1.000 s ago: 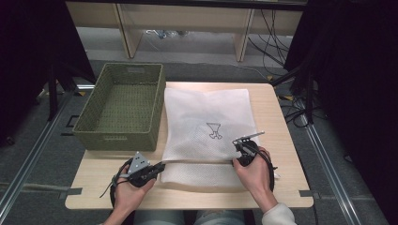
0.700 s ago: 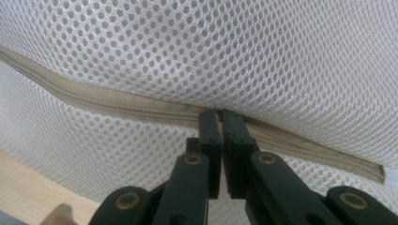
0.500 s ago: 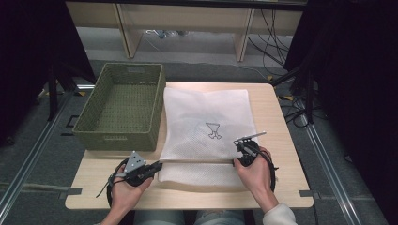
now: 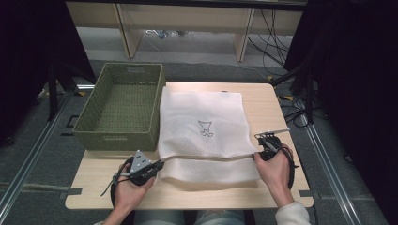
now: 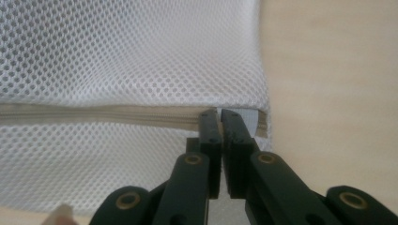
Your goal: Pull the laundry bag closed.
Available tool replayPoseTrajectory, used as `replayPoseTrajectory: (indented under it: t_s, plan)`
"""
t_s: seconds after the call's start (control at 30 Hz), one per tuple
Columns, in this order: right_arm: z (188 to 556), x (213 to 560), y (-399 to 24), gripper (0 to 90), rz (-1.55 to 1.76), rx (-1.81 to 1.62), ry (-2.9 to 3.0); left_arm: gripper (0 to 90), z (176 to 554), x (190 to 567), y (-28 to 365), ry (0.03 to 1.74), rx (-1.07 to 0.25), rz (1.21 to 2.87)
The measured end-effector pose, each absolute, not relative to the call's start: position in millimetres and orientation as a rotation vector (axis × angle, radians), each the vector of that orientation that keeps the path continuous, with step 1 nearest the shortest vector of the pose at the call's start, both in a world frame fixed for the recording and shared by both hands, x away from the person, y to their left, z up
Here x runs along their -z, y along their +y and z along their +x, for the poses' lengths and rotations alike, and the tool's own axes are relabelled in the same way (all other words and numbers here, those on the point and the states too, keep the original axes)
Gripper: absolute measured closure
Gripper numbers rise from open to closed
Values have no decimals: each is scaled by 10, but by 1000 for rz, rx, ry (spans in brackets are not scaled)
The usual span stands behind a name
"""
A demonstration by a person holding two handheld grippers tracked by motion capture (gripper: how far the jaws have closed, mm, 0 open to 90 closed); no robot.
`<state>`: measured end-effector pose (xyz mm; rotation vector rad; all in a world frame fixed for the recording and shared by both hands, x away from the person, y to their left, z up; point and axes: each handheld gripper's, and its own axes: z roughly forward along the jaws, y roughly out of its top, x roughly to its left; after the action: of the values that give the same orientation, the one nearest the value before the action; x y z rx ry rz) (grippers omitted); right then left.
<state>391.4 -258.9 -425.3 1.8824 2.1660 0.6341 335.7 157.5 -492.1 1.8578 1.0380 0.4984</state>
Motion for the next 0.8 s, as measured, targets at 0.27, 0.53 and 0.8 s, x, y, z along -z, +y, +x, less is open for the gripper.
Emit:
replayPoseTrajectory:
  t_s: [0.27,0.53,0.8]
  plan:
    - [3895,4330,-2739,884,1920,-600,2177,858,3387,4912,1632,1046,-511,1840]
    - [3868,4366,-2767,884,2008,-565,2172,857,3436,4927,1663,1058,-510,1832]
    - [3858,4421,-2920,885,2001,-594,2174,857,3504,4968,1642,1038,-507,1853]
